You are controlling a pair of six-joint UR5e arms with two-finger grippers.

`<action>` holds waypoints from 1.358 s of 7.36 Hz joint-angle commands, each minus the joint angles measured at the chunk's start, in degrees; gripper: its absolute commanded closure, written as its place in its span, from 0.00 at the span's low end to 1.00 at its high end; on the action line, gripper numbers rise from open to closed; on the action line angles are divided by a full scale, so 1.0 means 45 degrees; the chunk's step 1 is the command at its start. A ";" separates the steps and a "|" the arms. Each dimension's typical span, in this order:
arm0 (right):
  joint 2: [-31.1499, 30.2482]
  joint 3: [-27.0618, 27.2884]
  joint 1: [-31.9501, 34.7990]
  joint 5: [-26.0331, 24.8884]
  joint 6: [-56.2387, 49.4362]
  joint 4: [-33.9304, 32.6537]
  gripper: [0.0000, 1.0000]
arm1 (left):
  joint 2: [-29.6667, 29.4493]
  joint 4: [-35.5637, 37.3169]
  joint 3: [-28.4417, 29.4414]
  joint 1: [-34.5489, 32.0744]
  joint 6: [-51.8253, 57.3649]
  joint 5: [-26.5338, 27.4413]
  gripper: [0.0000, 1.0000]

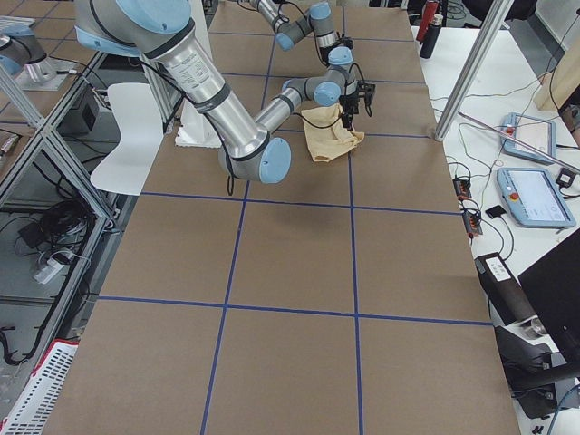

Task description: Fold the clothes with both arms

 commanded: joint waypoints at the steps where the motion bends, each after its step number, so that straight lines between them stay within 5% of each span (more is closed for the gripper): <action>1: -0.0190 0.0324 -0.0685 -0.0308 -0.2944 -0.0128 0.00 | 0.0306 0.1705 -0.1311 -0.0101 0.0883 -0.0084 0.01; 6: -0.0228 -0.0025 -0.1841 -0.1734 -0.7330 0.0028 0.00 | 0.0481 0.1712 -0.1354 -0.0160 0.0904 -0.0084 0.01; 10: -0.0209 -0.0144 -0.1940 -0.1776 -0.7317 0.0067 0.00 | 0.0462 0.1712 -0.1335 -0.0277 0.0923 -0.0084 0.01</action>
